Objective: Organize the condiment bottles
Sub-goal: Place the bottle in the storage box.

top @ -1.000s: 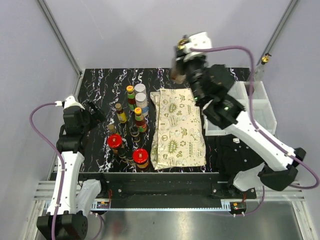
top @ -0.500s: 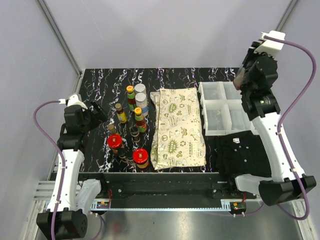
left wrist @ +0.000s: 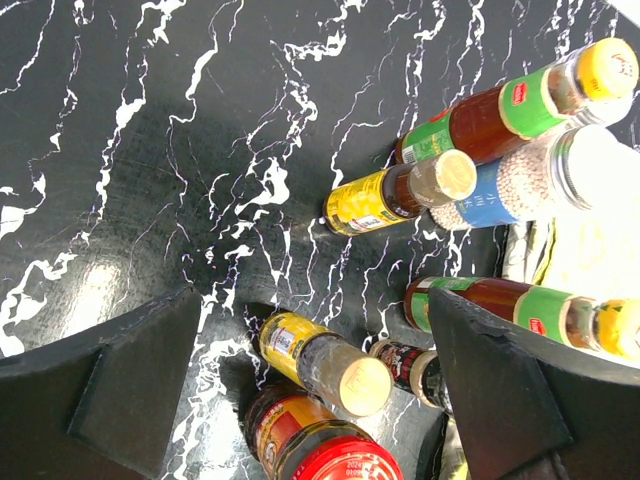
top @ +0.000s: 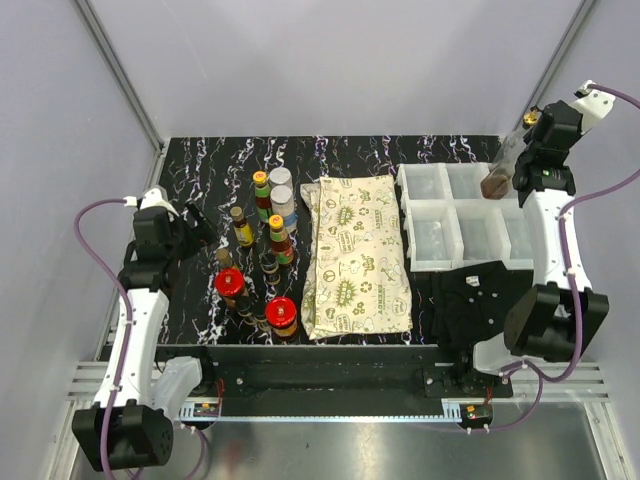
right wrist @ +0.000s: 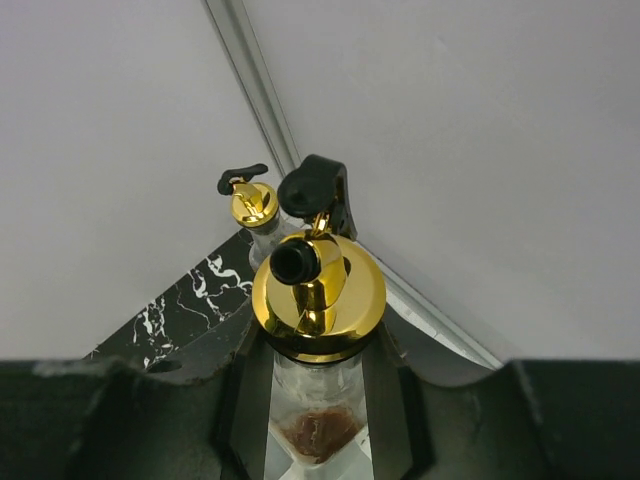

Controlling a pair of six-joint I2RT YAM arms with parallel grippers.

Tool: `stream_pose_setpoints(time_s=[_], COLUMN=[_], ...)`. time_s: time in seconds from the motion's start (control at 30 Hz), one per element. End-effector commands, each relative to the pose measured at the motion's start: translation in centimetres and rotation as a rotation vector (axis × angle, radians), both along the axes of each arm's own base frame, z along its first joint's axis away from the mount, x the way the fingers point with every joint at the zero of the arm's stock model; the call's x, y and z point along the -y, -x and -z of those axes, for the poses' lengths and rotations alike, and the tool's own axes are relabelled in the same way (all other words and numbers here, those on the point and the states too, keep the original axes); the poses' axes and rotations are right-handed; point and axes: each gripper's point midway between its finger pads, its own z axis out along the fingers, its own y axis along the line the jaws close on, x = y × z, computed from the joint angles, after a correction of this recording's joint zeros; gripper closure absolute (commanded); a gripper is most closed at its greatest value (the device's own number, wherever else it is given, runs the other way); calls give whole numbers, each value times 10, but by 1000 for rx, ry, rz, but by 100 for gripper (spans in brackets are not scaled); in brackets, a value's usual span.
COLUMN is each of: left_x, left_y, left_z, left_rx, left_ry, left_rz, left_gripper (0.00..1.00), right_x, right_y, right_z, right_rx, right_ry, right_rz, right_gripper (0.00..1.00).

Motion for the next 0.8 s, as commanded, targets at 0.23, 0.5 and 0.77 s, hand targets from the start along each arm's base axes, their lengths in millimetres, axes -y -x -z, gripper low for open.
stream_pose_setpoints(time_s=[0.23,0.5,0.77], left_x=[-8,-6,-5], left_y=[-15,-26,-31], left_z=[-5,0,-34], left_rx=[24,20,126], left_ry=[-14,35,28], left_rz=[-12,-31,-21], left_gripper=[1,1,1], right_x=[47,53,53], right_y=[-46,-86,-113], right_z=[-58,-55,-20], right_rx=[176,175,118], right_ry=[44,128,166], right_rz=[21,-43,-101], right_gripper=[100,100,100])
